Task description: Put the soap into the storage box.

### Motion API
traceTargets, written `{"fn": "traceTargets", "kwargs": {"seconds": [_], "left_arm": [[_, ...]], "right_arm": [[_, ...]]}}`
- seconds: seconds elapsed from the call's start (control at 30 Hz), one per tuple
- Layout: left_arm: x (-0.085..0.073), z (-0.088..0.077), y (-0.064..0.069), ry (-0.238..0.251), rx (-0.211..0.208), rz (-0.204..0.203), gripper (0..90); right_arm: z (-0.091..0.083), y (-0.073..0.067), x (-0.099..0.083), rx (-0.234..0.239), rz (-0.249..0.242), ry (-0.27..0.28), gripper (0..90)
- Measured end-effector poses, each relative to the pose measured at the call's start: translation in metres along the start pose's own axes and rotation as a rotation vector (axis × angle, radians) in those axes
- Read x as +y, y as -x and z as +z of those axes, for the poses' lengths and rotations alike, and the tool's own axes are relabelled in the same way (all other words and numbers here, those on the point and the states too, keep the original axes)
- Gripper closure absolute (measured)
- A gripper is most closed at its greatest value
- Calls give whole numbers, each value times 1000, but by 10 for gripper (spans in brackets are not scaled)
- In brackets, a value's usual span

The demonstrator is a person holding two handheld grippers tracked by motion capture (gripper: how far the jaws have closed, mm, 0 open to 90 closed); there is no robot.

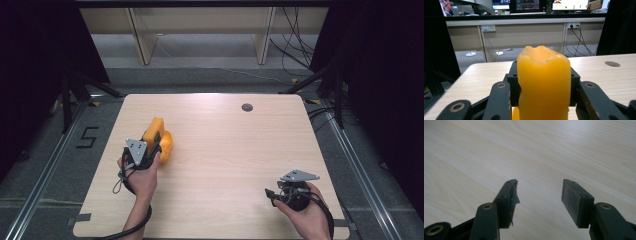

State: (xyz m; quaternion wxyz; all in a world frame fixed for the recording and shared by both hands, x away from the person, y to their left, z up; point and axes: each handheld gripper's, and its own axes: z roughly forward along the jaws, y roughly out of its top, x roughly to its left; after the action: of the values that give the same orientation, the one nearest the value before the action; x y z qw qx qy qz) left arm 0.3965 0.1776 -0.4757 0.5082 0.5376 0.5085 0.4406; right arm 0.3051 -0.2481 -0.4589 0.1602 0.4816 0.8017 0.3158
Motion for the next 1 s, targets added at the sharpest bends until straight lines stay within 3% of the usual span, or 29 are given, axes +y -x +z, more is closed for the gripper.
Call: {"fn": "traceTargets", "kwargs": {"seconds": [0.2,0.4,0.53,0.57,0.63,0.67,0.7,0.77,0.8,0.9,0.93,1.0], "left_arm": [[-12,10,4,-11,2,-7,602],[-26,12,9,-11,14,7,602],[-30,14,5,-5,21,3,602],[-31,14,4,-7,14,9,602],[-32,15,4,-8,14,9,602],[-33,16,2,-14,3,13,602],[-36,18,-1,-17,-3,8,602],[-39,19,-2,-18,0,1,602],[-39,19,-2,-17,-4,3,601],[-41,19,-2,-16,-11,11,601],[-41,19,-2,-11,-13,16,600],[-42,19,-2,-16,-13,26,599]], "right_arm": [[-1,-1,0,11,22,-11,466],[0,0,-1,12,2,-11,466],[0,-1,0,6,12,-19,466],[1,-1,-1,4,-6,-12,465],[0,-2,0,9,13,-20,465],[1,-2,0,33,7,-34,465],[1,-5,-1,19,41,-33,465],[3,-1,-1,13,-13,-33,453],[3,-3,-1,23,8,-53,456],[4,-3,-2,24,-16,-47,463],[4,-4,-1,23,1,-46,463],[4,-3,-1,20,-30,-30,462]]}}
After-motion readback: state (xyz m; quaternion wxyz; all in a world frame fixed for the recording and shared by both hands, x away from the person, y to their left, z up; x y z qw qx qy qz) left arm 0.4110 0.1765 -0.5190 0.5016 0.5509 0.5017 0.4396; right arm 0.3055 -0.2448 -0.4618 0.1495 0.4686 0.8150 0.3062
